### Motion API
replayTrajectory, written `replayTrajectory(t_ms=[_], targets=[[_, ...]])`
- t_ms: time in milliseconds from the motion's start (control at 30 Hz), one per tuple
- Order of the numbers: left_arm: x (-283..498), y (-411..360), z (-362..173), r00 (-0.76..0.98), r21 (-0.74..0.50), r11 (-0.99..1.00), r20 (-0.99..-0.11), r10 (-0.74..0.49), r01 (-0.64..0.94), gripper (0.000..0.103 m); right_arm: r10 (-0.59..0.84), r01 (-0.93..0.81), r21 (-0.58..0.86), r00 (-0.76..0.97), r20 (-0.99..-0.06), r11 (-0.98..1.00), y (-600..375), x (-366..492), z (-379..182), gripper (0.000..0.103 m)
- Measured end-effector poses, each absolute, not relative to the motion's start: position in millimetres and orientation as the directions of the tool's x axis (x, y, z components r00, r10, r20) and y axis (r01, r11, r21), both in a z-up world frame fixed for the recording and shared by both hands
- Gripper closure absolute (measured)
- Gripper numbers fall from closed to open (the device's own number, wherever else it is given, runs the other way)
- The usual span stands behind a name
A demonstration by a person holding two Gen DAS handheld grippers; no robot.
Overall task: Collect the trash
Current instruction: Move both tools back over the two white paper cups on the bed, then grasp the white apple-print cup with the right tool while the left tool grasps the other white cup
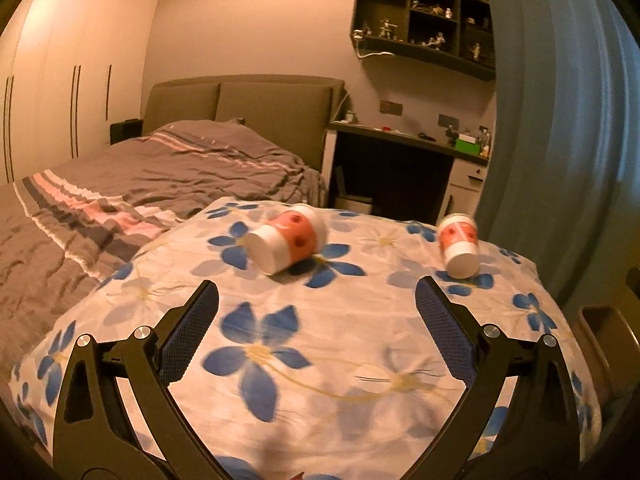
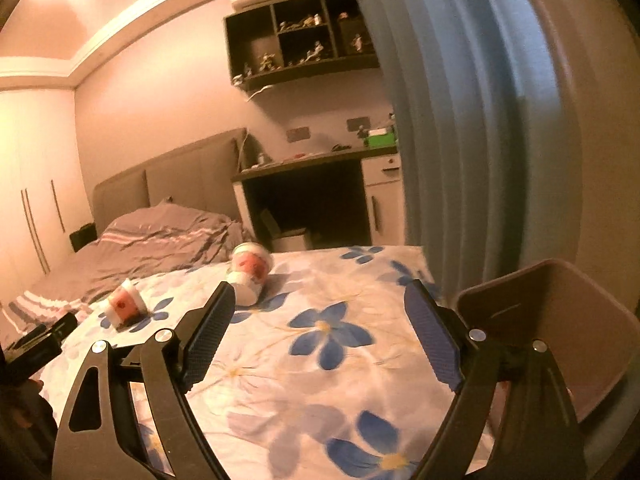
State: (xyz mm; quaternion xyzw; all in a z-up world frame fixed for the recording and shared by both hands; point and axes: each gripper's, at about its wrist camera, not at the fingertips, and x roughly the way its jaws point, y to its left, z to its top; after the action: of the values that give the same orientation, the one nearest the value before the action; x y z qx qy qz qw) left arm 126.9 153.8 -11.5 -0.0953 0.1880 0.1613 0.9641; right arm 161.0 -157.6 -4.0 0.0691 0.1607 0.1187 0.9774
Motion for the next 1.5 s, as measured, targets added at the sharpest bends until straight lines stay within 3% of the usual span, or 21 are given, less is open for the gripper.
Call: replayTrajectory(t_ms=[300,633,833,1333,1500], targets=[[141.6,207.7,-11.4,0.881,-0.174,0.922,-0.397,0.255,-0.346,0.006,0.315,-0.273,0.161,0.869,-0.381,0.948,-80.4,228.2,-12.5,0.019],[188.2,247.2,-15.1,0.883,-0.2,0.93,-0.425,0.201,-0.308,0.006,0.271,-0.254,0.1,0.839,-0.472,0.962,-20.3,311.9,-27.3,0.019],[225.2,259.5,-24.5,0.877,-0.203,0.947,-0.462,0.133,-0.25,0.006,0.268,-0.23,0.138,0.798,-0.54,0.963,-10.3,349.4,-37.1,0.02],[267.9,284.5,-51.5,0.839,-0.318,0.934,-0.543,-0.04,-0.161,0.006,0.304,-0.255,0.171,0.701,-0.645,0.952,1.6,379.7,-59.7,0.046],[274.6,280.3,-53.7,0.826,-0.32,0.94,-0.558,-0.082,-0.122,0.025,0.312,-0.255,0.184,0.698,-0.644,0.949,1.2,380.4,-60.2,0.047]])
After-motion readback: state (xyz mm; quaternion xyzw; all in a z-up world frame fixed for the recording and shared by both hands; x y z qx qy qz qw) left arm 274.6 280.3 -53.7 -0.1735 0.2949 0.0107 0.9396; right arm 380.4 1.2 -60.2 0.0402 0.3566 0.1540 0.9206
